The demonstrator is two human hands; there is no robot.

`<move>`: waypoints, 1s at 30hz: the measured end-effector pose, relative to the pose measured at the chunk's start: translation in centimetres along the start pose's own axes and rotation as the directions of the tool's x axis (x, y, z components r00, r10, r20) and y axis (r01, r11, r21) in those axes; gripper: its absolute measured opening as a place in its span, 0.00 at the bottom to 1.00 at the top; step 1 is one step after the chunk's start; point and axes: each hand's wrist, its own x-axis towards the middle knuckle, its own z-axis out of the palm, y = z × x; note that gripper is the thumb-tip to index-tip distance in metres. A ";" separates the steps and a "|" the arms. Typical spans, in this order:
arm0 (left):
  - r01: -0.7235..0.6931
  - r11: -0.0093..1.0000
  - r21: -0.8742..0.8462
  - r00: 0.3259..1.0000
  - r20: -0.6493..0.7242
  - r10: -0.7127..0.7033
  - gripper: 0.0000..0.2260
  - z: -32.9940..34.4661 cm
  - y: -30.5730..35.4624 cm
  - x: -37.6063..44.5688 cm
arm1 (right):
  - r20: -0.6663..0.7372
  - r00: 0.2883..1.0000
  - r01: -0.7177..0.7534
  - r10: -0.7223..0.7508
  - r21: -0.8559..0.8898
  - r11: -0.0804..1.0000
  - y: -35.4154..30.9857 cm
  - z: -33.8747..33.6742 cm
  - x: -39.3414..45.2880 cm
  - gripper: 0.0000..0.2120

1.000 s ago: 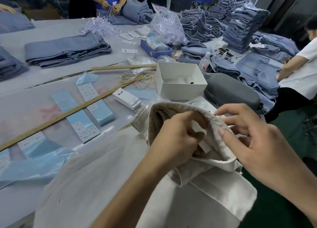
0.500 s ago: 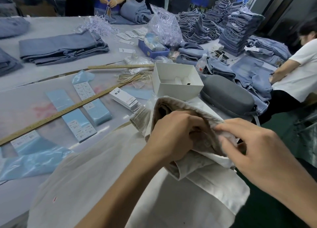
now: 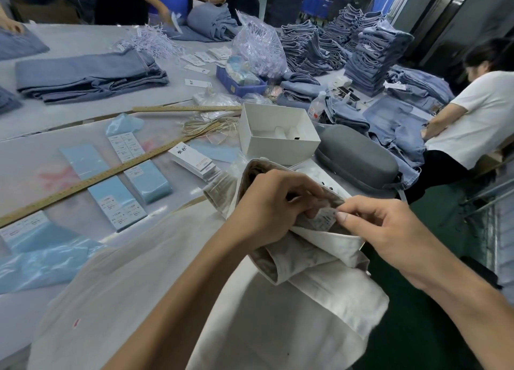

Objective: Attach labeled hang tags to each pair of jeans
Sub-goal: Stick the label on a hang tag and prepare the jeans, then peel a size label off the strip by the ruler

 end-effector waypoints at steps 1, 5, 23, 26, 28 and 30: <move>0.000 1.000 0.008 1.000 -0.011 0.000 0.08 0.0 -0.1 -0.1 | 0.014 1.000 -0.021 0.021 0.026 0.999 0.2 0.0 0.0 0.09; 0.017 0.996 0.091 1.000 0.015 -0.019 0.06 0.3 -0.3 -0.3 | 0.041 0.997 -0.068 0.065 0.100 0.993 0.2 -0.1 0.1 0.09; -0.231 0.943 -0.241 0.865 -0.494 0.086 0.11 -1.4 0.3 -4.2 | -0.125 0.989 -0.032 0.078 0.338 0.941 2.9 -0.1 -0.1 0.13; -0.061 0.993 -0.104 0.537 -0.842 -0.056 0.12 -3.3 -1.9 -9.4 | -0.474 0.879 0.174 -0.055 0.210 0.962 1.3 -2.1 0.6 0.13; 0.155 0.988 0.018 0.581 -0.811 -0.076 0.12 -2.2 -3.4 -12.3 | -0.381 0.831 0.451 -0.406 0.032 0.892 -1.5 -2.4 1.4 0.21; 0.205 0.932 0.297 0.750 -0.660 0.045 0.09 0.6 -4.5 -14.1 | -0.211 0.805 0.543 -0.555 -0.114 0.832 -4.0 -0.4 1.7 0.20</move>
